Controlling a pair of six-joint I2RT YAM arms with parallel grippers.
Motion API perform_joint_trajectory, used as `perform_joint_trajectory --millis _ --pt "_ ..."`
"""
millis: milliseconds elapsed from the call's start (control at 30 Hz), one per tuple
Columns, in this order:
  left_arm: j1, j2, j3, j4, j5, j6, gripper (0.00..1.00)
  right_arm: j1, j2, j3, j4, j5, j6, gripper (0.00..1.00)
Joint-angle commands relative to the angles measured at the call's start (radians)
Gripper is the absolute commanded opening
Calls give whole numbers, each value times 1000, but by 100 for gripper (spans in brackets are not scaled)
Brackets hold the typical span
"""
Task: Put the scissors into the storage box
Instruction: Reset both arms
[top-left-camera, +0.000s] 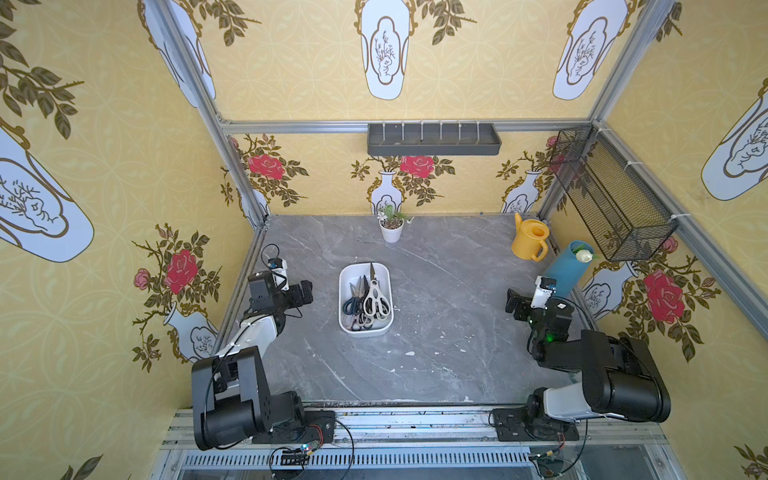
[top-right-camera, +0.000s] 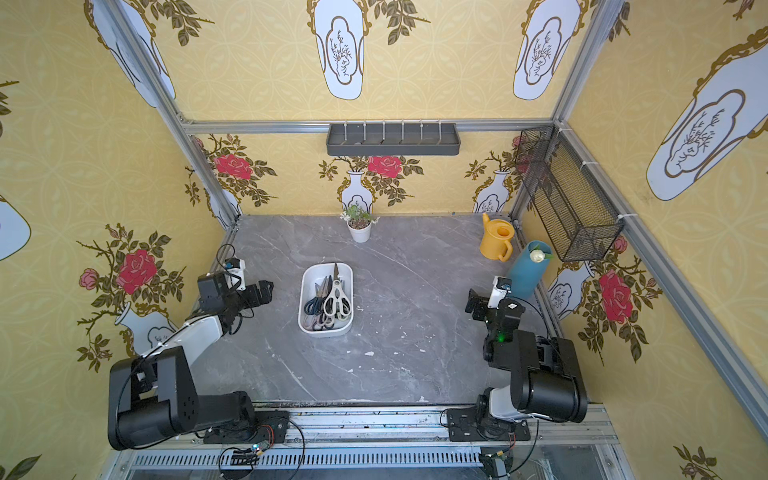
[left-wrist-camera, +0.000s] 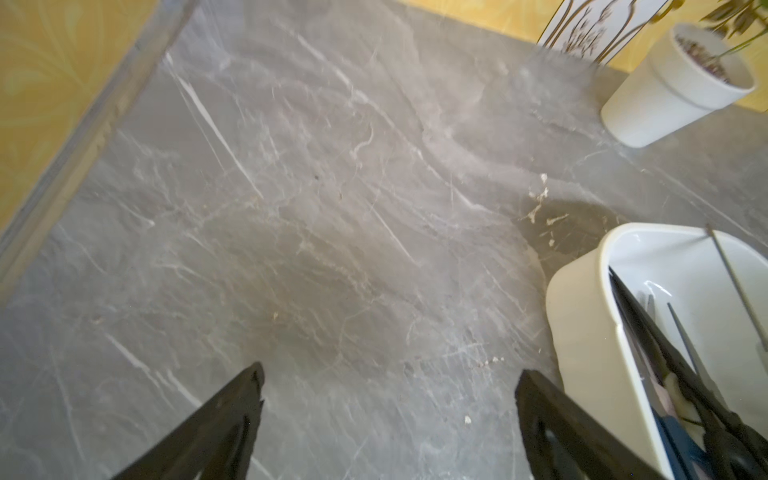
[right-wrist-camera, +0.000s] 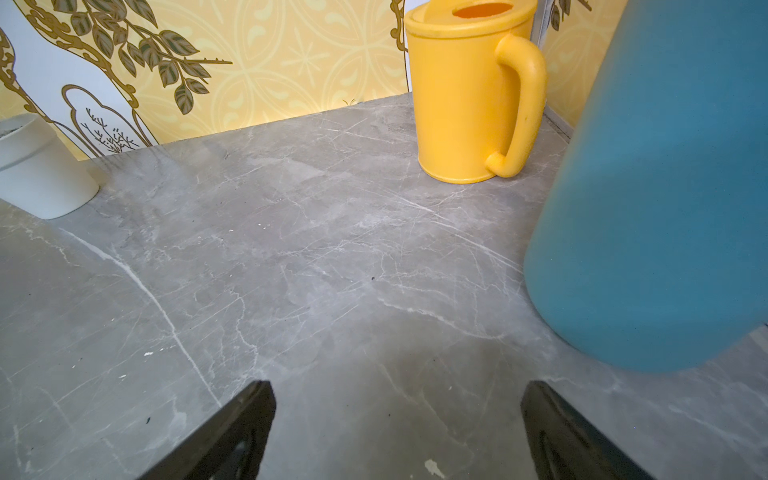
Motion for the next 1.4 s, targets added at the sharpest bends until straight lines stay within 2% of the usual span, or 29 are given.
perform_joint_trajectory --millis 0,67,133,233,300,333,367,400,433,500,600,1367 --pt "1 -72 -165 366 60 39 100 0 0 1 47 5 0 97" --pt "-2 -126 -250 467 90 61 100 -1 0 2 47 4 0 97" --pt "-2 -121 -333 627 114 64 100 0 0 1 47 4 1 98" --pt "-9 -120 -352 666 88 65 100 -1 0 2 45 4 2 98" --pt "-73 -63 -382 727 -62 87 100 0 0 0 47 4 2 98" --pt "-97 5 -392 857 -125 72 100 -1 0 1 45 4 2 97" --pt "-114 27 -349 841 -170 75 100 0 1 2 49 4 2 97" --pt "-137 -5 -292 665 -201 94 100 0 0 2 46 4 2 97" --pt "-168 -31 -293 592 -245 102 100 -1 0 1 45 4 2 97" --pt "-173 16 -316 728 -255 109 100 0 0 1 50 1 2 97" --pt "-174 -24 -323 683 -248 110 100 -1 0 1 48 2 2 97" --pt "-174 -14 -325 709 -240 110 100 -1 1 3 47 1 2 98"
